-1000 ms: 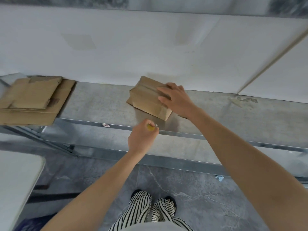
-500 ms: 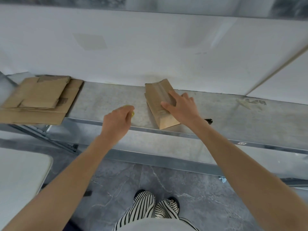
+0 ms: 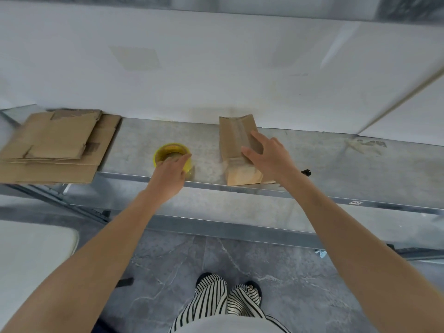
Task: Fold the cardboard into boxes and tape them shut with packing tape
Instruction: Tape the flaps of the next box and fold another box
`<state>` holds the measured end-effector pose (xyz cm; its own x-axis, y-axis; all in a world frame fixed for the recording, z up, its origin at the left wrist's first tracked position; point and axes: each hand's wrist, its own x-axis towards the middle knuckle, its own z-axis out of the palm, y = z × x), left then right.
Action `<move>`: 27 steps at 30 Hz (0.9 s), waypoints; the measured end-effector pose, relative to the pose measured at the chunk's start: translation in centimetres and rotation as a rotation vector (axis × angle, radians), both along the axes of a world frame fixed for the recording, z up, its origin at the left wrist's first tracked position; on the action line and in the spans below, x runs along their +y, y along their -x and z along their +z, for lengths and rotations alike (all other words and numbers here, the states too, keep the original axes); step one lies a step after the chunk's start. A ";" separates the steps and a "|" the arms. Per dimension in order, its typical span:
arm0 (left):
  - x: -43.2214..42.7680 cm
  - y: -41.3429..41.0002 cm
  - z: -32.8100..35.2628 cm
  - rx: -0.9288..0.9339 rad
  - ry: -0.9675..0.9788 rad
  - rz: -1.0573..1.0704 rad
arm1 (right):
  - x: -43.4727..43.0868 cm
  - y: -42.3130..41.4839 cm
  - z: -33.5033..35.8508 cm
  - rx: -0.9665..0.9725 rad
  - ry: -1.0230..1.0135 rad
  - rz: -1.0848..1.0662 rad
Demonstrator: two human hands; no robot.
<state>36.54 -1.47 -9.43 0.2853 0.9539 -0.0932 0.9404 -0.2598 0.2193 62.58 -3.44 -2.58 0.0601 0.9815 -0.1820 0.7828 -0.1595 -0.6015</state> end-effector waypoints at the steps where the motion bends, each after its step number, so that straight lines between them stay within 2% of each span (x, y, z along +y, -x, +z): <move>1: -0.1 -0.1 -0.1 -0.007 -0.006 0.025 | 0.1 -0.1 -0.1 0.023 0.005 -0.004; 3: -0.5 -1.3 0.3 -0.122 -0.095 0.101 | 0.3 -0.2 -0.3 0.067 0.000 -0.019; 5: -1.0 -3.3 1.8 -0.428 -0.074 0.179 | 0.6 -0.3 -0.6 0.096 -0.005 -0.030; 7: -1.9 -5.7 3.6 -0.831 0.117 0.234 | 0.7 -0.5 -1.1 0.123 0.004 -0.034; 8: -2.3 -6.8 4.2 -0.964 0.227 0.272 | 0.8 -0.5 -1.2 0.134 0.009 -0.033; 9: -2.7 -7.5 4.3 -1.018 0.297 0.304 | 0.8 -0.6 -1.3 0.140 0.011 -0.028; 11: -3.2 -8.4 3.8 -0.982 0.310 0.323 | 0.7 -0.6 -1.6 0.143 0.001 -0.016; 13: -3.5 -8.9 3.0 -0.971 0.241 0.384 | 0.6 -0.6 -1.7 0.158 -0.016 -0.016; 19: -4.5 -11.1 2.1 -1.109 0.012 0.524 | 0.5 -0.3 -2.4 0.180 -0.046 -0.028; 21: -4.3 -11.4 1.9 -1.109 0.003 0.530 | 0.5 -0.3 -2.4 0.186 -0.056 -0.029; 25: -2.5 -10.8 1.5 -0.979 0.036 0.551 | 0.5 -0.8 -2.4 0.213 -0.036 0.001; 27: -1.6 -10.4 2.1 -1.102 0.060 0.598 | 0.6 -1.2 -2.5 0.255 -0.015 0.012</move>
<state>46.96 -3.07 -7.31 -0.2365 0.9631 -0.1287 0.2170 0.1815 0.9591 63.76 -2.86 -5.08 0.0029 0.9846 -0.1747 0.6074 -0.1405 -0.7818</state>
